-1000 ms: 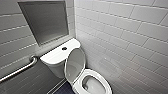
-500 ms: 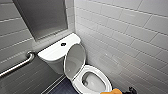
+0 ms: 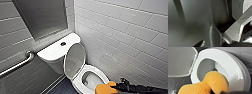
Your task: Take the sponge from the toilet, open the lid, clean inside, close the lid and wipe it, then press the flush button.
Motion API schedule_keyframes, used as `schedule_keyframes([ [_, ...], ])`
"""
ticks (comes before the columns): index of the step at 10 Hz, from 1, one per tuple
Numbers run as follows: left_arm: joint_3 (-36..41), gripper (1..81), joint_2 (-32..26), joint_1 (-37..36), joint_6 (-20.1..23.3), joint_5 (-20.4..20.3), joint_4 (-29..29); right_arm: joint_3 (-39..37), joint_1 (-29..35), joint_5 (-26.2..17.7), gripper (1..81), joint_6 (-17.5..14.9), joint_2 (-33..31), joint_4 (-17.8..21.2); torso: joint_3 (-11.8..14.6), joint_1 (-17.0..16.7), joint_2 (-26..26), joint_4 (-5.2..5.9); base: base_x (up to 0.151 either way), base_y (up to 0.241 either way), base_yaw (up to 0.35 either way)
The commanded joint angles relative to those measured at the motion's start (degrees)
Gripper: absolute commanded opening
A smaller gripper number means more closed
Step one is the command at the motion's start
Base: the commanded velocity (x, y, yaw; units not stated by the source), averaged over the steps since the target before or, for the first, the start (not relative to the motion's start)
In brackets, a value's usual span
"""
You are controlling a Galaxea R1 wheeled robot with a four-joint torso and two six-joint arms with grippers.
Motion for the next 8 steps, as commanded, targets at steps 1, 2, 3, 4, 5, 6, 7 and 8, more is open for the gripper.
schedule_keyframes([
  [1, -1.7, 81.1, 1.0, 1.0, -0.4, 0.8, 0.5, -7.7, 10.1, -5.9, 1.0, 1.8, 4.1, 1.7, 0.0, 0.0, 0.0, 0.0, 0.0, 0.0, 0.0],
  [2, -2.5, 81.1, 1.4, 1.0, -0.4, 0.8, 0.5, -9.5, 11.0, -5.8, 1.0, 1.9, 5.3, 1.8, 0.0, 0.0, 0.0, 0.0, 0.0, 0.0, 0.0],
  [3, -2.7, 81.1, 1.4, 1.0, -0.4, 0.8, 0.5, -11.1, 11.9, -5.5, 1.0, 2.9, 6.0, 1.7, 0.0, 0.0, 0.0, 0.0, 0.0, 0.0, 0.0],
  [4, -2.7, 81.1, 1.6, 1.0, -0.4, 0.8, 0.5, -11.6, 12.9, -5.2, 1.0, 4.1, 6.3, 1.6, 0.0, 0.0, 0.0, 0.0, 0.0, 0.0, 0.0],
  [5, -2.7, 81.1, 1.7, 1.0, -0.4, 0.8, 0.5, -12.0, 14.0, -4.8, 1.0, 4.9, 6.7, 1.6, 0.0, 0.0, 0.0, 0.0, 0.0, 0.0, 0.0],
  [6, -2.7, 81.1, 2.0, 1.0, -0.4, 0.8, 0.6, -13.0, 15.2, -4.6, 1.0, 6.2, 7.5, 1.6, 0.0, 0.0, 0.0, 0.0, 0.0, 0.0, 0.0],
  [7, -2.7, 81.1, 2.1, 1.1, -0.4, 0.8, 0.6, -14.3, 16.4, -4.2, 1.0, 6.9, 8.6, 1.6, 0.0, 0.0, 0.0, 0.0, 0.0, 0.0, 0.0],
  [8, -2.7, 81.1, 2.1, 1.3, -0.4, 0.8, 0.6, -15.9, 17.4, -4.3, 1.0, 7.1, 10.3, 1.6, 0.0, 0.0, 0.0, 0.0, 0.0, 0.0, 0.0],
])
